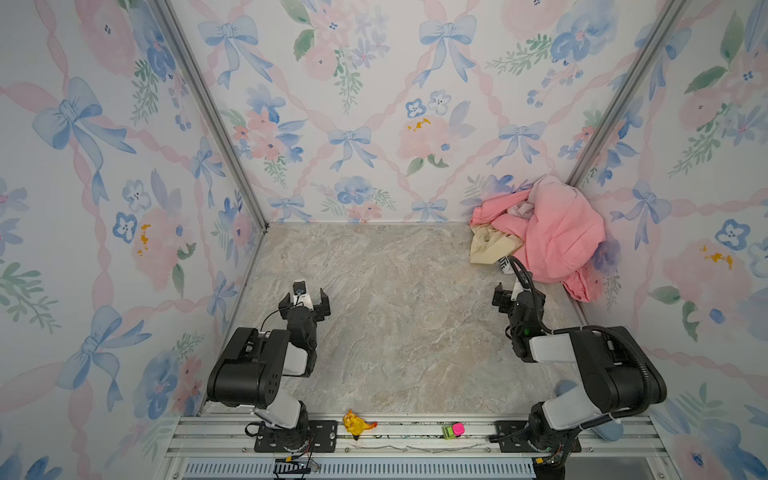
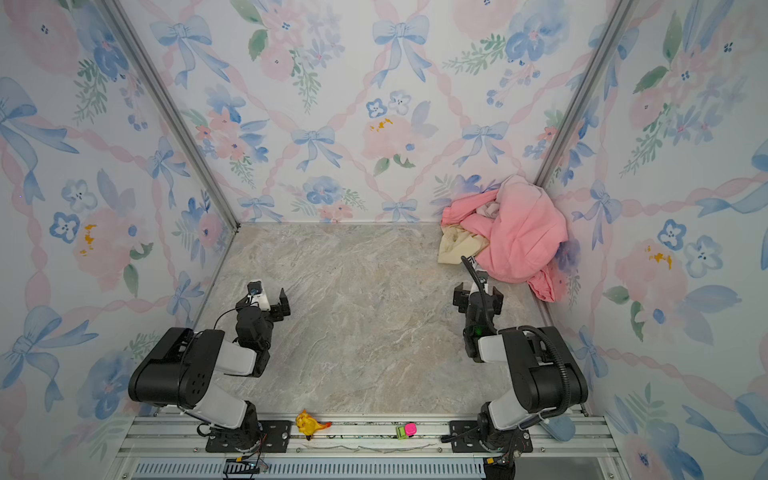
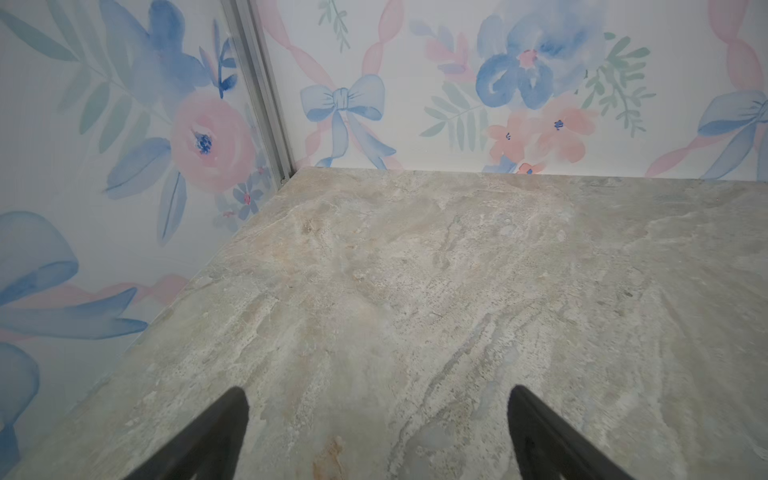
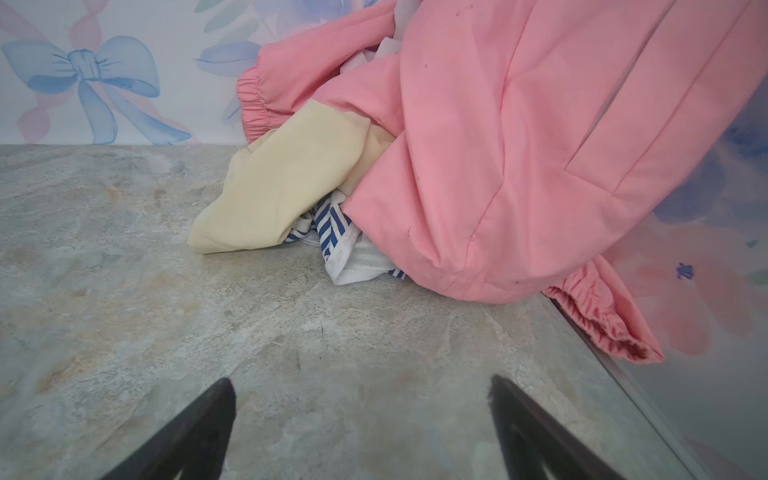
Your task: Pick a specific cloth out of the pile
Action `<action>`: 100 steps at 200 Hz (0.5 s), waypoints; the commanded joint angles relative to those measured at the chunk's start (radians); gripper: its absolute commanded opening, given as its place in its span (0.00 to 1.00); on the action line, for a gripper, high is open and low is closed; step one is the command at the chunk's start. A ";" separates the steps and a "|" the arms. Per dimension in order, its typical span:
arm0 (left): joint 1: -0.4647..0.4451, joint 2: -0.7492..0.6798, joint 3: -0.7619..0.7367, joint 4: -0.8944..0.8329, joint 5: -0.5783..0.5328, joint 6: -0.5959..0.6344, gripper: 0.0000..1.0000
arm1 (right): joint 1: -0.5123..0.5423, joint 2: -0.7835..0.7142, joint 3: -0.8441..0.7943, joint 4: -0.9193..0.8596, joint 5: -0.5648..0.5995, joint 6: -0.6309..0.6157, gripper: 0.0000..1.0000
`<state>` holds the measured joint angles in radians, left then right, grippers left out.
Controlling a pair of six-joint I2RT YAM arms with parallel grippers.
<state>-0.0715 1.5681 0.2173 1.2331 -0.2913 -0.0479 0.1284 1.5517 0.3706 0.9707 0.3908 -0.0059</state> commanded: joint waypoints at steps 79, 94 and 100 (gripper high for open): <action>0.002 0.002 0.007 0.018 -0.001 0.002 0.98 | 0.010 0.008 -0.013 0.027 0.014 -0.003 0.97; 0.002 0.002 0.007 0.019 0.003 0.001 0.98 | 0.004 0.008 -0.010 0.020 0.004 0.002 0.97; 0.001 0.003 0.007 0.019 0.003 0.001 0.98 | 0.002 0.007 -0.009 0.017 0.000 0.004 0.97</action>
<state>-0.0715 1.5681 0.2173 1.2331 -0.2909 -0.0479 0.1284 1.5517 0.3706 0.9703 0.3901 -0.0082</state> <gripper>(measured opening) 0.979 0.969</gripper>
